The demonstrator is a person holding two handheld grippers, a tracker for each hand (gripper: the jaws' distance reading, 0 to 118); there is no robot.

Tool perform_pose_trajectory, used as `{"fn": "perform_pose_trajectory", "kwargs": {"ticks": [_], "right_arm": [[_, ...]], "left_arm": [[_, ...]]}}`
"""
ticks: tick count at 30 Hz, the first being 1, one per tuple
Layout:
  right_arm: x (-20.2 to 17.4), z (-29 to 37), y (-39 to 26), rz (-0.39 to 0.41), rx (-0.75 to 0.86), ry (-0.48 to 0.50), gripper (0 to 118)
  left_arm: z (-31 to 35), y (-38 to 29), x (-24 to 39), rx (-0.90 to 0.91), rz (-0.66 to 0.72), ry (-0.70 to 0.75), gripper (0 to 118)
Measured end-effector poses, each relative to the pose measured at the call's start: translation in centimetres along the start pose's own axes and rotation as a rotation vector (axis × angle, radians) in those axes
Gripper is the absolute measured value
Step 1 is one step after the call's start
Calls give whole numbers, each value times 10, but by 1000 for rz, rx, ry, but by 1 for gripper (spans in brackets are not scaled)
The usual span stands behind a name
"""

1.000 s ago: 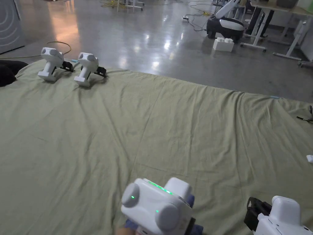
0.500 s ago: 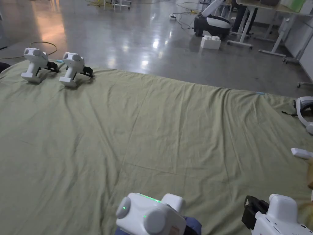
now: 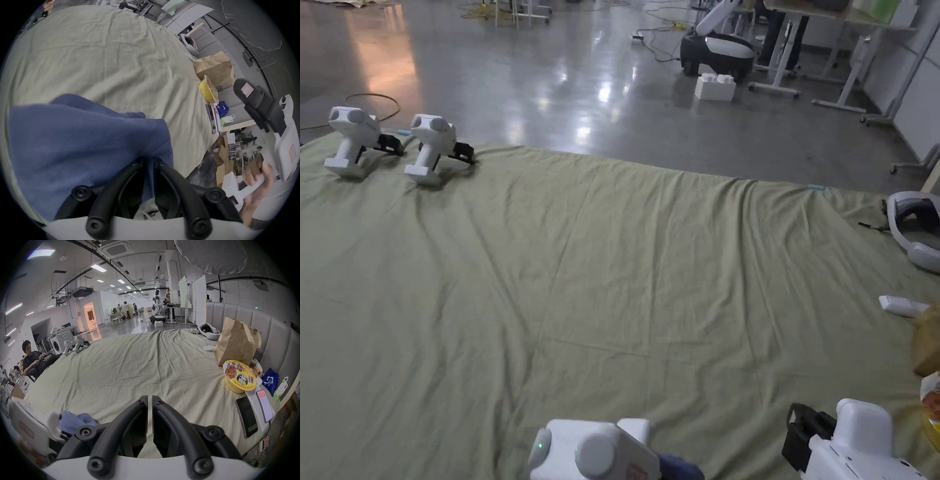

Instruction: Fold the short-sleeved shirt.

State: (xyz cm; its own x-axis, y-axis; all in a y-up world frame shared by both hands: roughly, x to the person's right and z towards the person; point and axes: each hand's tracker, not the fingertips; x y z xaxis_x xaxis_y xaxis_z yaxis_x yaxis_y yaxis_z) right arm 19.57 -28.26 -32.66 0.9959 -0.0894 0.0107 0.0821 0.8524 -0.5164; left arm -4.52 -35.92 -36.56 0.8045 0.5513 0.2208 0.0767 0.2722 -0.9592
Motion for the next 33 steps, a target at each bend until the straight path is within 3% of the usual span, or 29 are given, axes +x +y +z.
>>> {"fn": "perform_pose_trajectory", "kwargs": {"ticks": [7, 14, 22, 29, 33], "right_arm": [[-2, 0, 0, 3, 0, 6, 7], [-18, 5, 11, 40, 62, 4, 7], [-49, 10, 35, 103, 214, -6, 7], [-67, 22, 52, 70, 411, -71, 7], [-73, 25, 57, 78, 435, -66, 7]], "left_arm": [[-6, -19, -6, 97, 30, -18, 8], [73, -19, -6, 401, -135, 87, 8], [169, -13, -29, 883, -128, 406, 8], [195, -27, -32, 1144, -312, 680, 8], [197, -30, -28, 1163, -371, 775, 8]]}}
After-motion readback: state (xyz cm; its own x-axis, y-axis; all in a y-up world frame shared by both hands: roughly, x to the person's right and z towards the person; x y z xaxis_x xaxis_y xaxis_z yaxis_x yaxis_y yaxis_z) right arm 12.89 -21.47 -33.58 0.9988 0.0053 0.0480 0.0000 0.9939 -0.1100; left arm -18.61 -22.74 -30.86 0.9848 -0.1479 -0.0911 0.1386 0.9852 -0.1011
